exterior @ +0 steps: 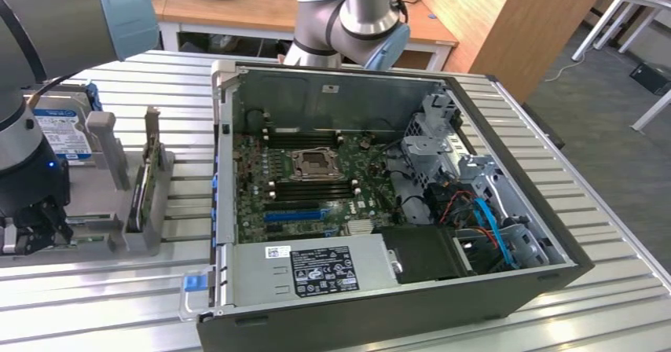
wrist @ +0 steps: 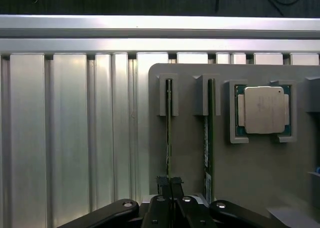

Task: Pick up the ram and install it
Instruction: 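Pick up the ram and move it above insertion slot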

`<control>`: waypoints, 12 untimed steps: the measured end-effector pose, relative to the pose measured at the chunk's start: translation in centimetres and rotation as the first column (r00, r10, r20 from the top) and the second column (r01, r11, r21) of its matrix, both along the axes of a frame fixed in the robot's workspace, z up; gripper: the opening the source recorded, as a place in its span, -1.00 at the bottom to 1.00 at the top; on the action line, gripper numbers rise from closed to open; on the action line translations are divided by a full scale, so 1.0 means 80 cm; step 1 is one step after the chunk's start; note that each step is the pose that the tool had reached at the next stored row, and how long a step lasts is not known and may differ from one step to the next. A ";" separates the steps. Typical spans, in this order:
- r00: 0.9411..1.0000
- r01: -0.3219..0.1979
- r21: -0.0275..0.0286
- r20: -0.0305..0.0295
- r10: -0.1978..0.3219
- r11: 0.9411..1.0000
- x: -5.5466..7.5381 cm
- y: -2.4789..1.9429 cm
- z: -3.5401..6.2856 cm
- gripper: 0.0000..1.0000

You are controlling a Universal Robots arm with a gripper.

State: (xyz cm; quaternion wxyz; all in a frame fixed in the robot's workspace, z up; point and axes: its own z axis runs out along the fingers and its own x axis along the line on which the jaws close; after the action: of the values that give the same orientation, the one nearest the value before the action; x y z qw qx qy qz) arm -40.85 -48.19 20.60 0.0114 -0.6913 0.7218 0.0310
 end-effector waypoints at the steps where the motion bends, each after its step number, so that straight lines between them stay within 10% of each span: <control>1: 1.000 0.000 0.000 0.000 0.000 1.000 0.000 0.0000 0.002 -0.76; 12: 1.000 0.000 0.000 0.000 0.000 1.000 0.000 0.0000 0.029 -0.76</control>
State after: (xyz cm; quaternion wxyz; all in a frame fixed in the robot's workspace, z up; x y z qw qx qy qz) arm -40.84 -48.19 22.92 0.0114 -0.6913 0.7218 0.0310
